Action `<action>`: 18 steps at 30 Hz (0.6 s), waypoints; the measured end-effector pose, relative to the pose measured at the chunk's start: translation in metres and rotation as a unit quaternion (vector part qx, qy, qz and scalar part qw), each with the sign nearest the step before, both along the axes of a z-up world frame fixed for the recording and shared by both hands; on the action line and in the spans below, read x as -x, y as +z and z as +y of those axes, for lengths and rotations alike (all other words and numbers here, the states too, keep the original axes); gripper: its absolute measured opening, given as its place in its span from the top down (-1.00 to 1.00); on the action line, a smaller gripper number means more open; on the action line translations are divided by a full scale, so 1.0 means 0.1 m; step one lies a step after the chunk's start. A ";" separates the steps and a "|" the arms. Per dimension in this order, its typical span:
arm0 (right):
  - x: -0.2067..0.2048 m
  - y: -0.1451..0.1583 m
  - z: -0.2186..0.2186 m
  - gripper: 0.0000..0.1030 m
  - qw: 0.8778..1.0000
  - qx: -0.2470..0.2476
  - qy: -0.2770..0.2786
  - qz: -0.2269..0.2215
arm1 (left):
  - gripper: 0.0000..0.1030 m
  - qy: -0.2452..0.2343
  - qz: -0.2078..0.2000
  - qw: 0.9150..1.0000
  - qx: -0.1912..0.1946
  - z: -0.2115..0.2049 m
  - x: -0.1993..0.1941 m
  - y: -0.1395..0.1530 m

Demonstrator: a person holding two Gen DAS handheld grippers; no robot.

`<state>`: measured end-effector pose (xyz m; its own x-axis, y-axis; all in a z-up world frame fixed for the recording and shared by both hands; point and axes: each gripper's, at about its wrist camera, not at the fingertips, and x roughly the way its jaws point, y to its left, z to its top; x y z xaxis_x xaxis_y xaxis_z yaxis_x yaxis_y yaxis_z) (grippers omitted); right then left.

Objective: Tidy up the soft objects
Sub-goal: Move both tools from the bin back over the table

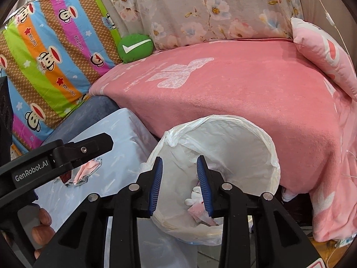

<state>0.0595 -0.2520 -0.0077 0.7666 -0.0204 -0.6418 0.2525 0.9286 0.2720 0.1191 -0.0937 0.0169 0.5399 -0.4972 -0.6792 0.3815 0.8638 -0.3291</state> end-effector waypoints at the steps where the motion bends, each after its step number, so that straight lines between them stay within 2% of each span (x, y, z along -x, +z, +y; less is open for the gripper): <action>1: -0.01 0.00 0.04 0.38 1.000 0.002 0.004 0.000 | -0.31 0.003 0.001 1.000 0.001 0.04 0.00 -0.01; 4: -0.02 0.01 0.15 0.29 1.000 0.004 0.014 -0.001 | -0.31 0.018 0.002 1.000 0.002 0.17 -0.01 -0.03; 18: -0.17 0.00 0.71 0.23 0.998 0.019 0.062 0.010 | -0.31 0.077 0.021 0.997 0.015 0.79 -0.10 -0.18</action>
